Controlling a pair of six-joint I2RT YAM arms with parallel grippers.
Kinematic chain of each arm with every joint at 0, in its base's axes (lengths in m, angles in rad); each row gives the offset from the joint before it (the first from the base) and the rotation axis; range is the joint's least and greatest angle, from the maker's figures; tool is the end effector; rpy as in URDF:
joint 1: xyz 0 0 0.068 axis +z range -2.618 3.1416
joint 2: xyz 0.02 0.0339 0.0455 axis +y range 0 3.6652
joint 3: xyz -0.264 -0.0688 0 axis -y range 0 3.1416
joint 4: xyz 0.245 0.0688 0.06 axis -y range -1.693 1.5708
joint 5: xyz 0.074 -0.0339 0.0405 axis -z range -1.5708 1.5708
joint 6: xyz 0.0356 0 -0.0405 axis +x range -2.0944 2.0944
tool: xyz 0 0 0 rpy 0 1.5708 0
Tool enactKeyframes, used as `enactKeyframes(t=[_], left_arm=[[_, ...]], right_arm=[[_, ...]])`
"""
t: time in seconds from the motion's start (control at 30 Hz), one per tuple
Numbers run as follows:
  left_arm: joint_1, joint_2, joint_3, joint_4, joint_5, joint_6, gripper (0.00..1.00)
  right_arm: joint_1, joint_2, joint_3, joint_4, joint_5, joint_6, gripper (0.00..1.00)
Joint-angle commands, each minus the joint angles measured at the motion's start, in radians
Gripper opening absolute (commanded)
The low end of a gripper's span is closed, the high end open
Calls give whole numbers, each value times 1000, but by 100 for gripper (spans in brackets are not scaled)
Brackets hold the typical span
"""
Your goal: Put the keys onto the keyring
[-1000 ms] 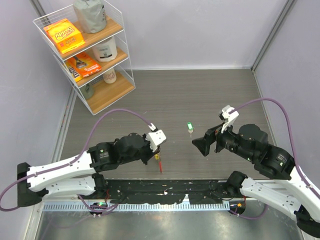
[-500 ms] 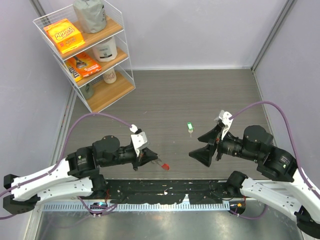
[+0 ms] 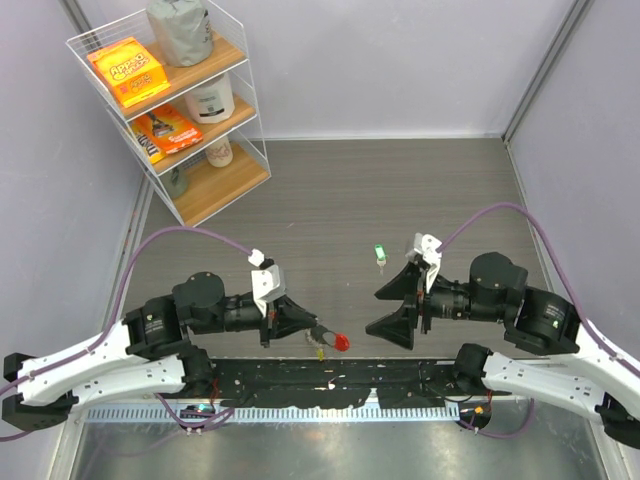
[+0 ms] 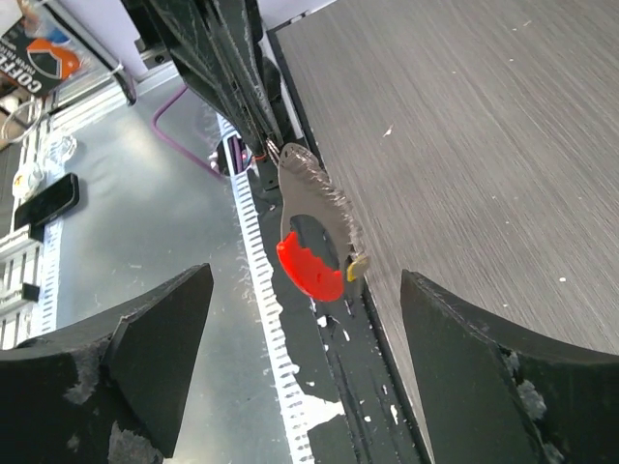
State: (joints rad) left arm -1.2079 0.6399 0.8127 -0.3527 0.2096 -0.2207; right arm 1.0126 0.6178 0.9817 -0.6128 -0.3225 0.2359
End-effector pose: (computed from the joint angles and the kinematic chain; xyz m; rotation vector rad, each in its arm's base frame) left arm 0.0450 -0.1394 0.3529 1.0505 1.5993 -1.1936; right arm 0.0523 0.1051 0.3831 -0.9693 1.7159 1.1467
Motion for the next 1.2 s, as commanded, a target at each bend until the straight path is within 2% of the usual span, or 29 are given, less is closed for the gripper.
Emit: enactKeyframes(t=[0.0,0.4,0.83,1.17], left_arm=[[-4,-14,9,96,62,-28,0],[-2,-5,29,98,114,-43,0],[-4,-6,23,104,132,-55,0],[-2,-11,29,109,151,-59,0]], right_arm=[[56,33,14,64,45,-35,83],[178,186,100,94,82,-155,68],[274,276,138,153,74,-211,65],[290,327,152,171,51,-222,56]])
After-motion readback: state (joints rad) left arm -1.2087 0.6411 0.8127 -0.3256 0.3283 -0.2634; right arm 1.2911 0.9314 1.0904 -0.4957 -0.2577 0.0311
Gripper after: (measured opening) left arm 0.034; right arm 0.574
